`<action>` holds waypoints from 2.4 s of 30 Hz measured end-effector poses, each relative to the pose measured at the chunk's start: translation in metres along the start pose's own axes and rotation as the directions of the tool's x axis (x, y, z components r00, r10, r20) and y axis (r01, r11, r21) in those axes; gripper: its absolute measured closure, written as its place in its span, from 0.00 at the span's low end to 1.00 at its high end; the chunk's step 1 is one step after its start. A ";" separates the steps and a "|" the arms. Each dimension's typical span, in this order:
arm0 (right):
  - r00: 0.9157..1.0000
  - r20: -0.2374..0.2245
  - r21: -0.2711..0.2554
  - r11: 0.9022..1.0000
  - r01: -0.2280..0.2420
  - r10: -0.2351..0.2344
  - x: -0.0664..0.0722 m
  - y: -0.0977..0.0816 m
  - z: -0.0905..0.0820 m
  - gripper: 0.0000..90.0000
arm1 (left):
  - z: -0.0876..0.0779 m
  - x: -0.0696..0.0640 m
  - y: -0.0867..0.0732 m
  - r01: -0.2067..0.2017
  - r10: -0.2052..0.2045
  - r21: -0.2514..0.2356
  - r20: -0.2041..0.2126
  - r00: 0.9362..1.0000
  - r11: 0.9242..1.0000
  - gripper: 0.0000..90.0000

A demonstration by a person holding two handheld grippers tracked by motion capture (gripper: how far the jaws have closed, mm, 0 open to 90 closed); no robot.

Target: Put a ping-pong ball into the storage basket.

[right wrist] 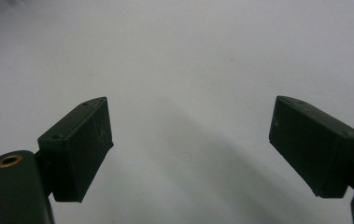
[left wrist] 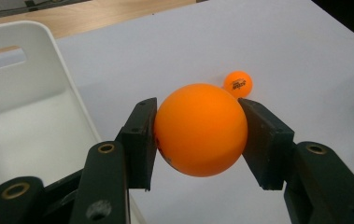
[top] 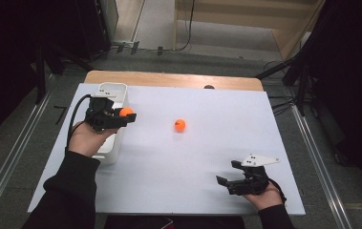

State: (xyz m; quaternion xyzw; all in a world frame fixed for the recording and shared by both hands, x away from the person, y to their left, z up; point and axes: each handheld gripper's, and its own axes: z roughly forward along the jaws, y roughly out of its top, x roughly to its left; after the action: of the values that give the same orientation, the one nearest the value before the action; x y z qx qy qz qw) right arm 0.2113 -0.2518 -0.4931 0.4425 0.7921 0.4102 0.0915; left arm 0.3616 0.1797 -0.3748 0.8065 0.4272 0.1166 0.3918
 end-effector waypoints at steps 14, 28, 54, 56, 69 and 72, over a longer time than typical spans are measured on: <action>1.000 0.001 0.001 1.000 0.000 0.000 0.000 0.000 0.000 0.13 | -0.007 0.016 -0.003 0.038 -0.039 -0.016 -0.036 0.999 0.999 0.56; 1.000 0.000 0.000 1.000 0.002 -0.002 0.000 0.000 0.000 0.13 | -0.012 0.027 -0.004 0.084 -0.087 -0.039 -0.082 0.993 0.996 0.56; 1.000 0.001 0.003 1.000 -0.002 0.002 0.000 0.000 0.000 0.13 | -0.008 0.047 -0.011 0.139 -0.154 -0.081 -0.225 0.962 0.987 0.56; 1.000 0.001 0.003 1.000 -0.003 0.003 0.000 0.000 0.000 0.13 | -0.007 0.048 -0.011 0.143 -0.158 -0.081 -0.234 0.959 0.986 0.56; 1.000 0.004 0.005 1.000 -0.003 0.003 0.000 0.000 0.001 0.13 | 0.005 0.047 -0.013 0.150 -0.177 -0.114 -0.298 0.938 0.982 0.56; 1.000 0.004 0.004 1.000 -0.005 0.005 0.000 0.000 0.000 0.13 | 0.007 0.046 -0.013 0.160 -0.189 -0.120 -0.305 0.933 0.980 0.56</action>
State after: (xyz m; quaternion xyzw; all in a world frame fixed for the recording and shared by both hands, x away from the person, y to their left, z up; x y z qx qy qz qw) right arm 0.2115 -0.2514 -0.4933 0.4456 0.7916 0.4080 0.0910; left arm 0.3856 0.2166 -0.3960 0.7172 0.5483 0.2284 0.3645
